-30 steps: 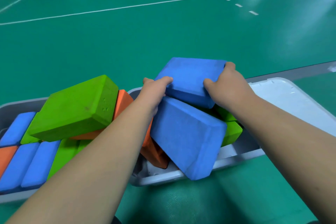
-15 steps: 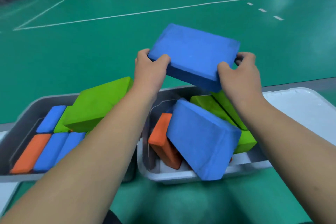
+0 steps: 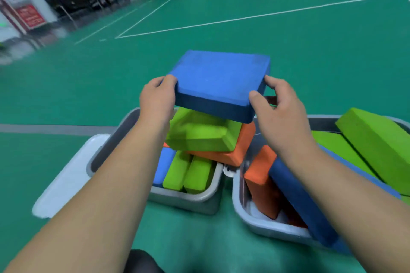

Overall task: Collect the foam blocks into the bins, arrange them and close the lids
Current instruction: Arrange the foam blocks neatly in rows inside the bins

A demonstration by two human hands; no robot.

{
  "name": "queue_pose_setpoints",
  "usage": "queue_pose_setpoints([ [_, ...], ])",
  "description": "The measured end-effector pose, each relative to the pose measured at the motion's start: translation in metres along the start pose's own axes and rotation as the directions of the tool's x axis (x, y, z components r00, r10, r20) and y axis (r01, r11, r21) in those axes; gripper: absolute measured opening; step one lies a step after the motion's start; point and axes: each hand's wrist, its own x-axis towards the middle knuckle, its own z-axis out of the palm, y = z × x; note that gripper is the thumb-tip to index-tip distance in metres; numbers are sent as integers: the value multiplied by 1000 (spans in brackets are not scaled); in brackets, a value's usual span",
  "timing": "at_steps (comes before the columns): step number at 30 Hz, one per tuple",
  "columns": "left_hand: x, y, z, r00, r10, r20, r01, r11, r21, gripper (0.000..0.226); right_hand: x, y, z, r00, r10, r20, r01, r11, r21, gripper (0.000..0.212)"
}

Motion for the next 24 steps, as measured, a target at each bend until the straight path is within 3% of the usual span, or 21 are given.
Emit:
queue_pose_setpoints([
  [4,12,-25,-26,986,-168,-8,168,985,48,19,-13,1,34,989,-74,129,80,996,-42,57],
  [8,16,-61,-36,908,-406,101,407,913,14,39,-19,10,49,968,-64,242,101,984,-145,57],
  [11,20,-82,-36,851,-489,189,522,823,-224,24,-20,13,52,969,-75,237,116,980,-164,52],
  [14,27,-96,-34,803,-509,310,594,723,-352,27,-21,17,50,982,7,186,21,989,-148,46],
  [18,38,-114,-30,723,-525,449,684,637,-356,52,-29,21,50,940,194,280,-155,976,-155,57],
  [24,45,-125,-33,707,-407,578,670,647,-364,24,-31,18,53,923,238,303,-211,970,-120,57],
])
